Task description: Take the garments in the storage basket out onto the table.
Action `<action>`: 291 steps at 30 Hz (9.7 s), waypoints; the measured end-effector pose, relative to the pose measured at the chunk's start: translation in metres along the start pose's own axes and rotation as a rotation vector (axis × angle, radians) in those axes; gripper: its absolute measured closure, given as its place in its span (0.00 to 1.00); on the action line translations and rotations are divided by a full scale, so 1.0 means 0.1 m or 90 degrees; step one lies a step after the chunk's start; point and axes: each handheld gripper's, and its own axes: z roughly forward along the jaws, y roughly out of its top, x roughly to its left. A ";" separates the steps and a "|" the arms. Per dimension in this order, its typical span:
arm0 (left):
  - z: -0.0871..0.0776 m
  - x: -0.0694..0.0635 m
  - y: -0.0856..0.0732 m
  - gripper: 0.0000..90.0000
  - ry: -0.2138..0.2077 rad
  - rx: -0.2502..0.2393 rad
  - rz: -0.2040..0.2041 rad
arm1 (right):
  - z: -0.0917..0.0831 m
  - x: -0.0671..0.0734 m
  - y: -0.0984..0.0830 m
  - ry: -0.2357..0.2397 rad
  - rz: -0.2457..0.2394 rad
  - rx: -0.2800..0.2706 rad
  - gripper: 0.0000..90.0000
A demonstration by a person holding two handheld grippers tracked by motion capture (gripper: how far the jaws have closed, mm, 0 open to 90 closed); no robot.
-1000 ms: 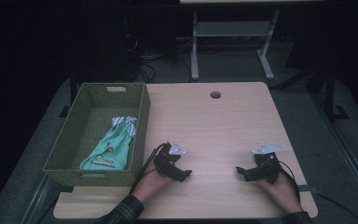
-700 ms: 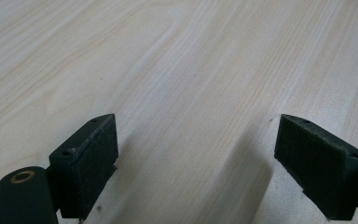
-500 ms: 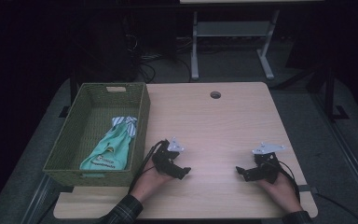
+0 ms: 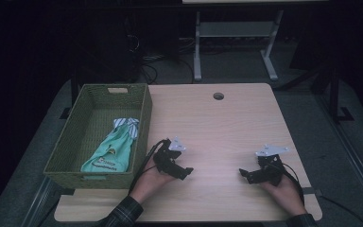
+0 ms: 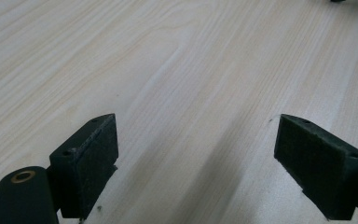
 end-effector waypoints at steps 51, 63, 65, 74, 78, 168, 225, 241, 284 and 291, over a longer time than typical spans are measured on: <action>-0.40 0.05 0.36 0.15 -0.021 -0.018 0.013 | 0.00 0.00 0.00 0.001 0.001 -0.001 0.02; -0.48 0.11 0.41 0.15 -0.033 -0.008 0.010 | 0.00 0.00 0.00 0.001 0.001 -0.002 0.02; -0.53 0.14 0.43 0.15 -0.036 -0.004 0.016 | 0.00 0.00 0.00 0.000 0.002 -0.002 0.02; -0.76 0.22 0.47 0.15 -0.033 -0.031 0.020 | 0.00 0.00 0.00 -0.001 0.003 0.000 0.03; -0.83 0.26 0.46 0.15 -0.027 -0.040 0.017 | 0.00 0.00 0.00 -0.001 0.000 -0.002 0.03; -1.65 1.22 -0.49 0.32 0.119 -0.001 -0.093 | 0.00 0.00 0.00 -0.001 0.000 -0.002 0.03; -1.15 1.55 -0.94 0.52 0.109 0.183 -0.169 | 0.00 0.00 0.00 -0.001 0.000 -0.001 0.03; -1.25 1.62 -0.95 0.91 0.035 0.159 -0.252 | 0.00 0.00 0.00 -0.001 0.000 -0.002 0.03; -2.02 1.51 -0.73 0.93 0.018 -0.216 -0.238 | 0.00 0.00 0.00 -0.001 0.000 -0.002 0.02; -2.09 1.48 -0.66 0.93 0.016 -0.228 -0.230 | 0.00 0.00 0.00 -0.001 0.001 -0.002 0.03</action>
